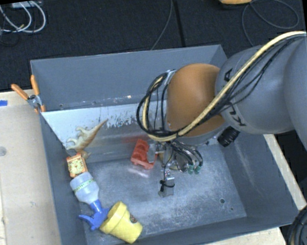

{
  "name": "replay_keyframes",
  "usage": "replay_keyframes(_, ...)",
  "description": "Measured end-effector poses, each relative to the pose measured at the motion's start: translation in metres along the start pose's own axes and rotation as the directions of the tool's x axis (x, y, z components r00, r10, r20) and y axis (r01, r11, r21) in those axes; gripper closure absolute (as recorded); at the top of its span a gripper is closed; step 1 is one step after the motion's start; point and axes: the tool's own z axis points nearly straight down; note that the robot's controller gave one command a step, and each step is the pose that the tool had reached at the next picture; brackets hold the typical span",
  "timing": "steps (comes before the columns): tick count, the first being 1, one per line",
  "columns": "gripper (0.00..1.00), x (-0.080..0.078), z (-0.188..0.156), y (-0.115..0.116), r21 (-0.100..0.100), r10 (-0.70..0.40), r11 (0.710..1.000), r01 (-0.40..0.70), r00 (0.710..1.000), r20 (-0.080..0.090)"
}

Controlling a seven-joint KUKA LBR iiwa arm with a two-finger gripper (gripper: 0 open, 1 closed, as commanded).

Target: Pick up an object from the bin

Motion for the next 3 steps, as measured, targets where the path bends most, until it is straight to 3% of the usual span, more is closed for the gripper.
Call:
replay_keyframes(1,0.00,-0.002,-0.004,0.000,-0.001,0.002,1.000,-0.002,1.000,0.008)
replay_keyframes(2,0.00,0.012,0.016,0.012,0.001,-0.036,0.999,0.036,0.999,0.012)
replay_keyframes(3,0.00,0.035,0.056,0.058,0.001,-0.171,0.985,0.171,0.985,0.005)
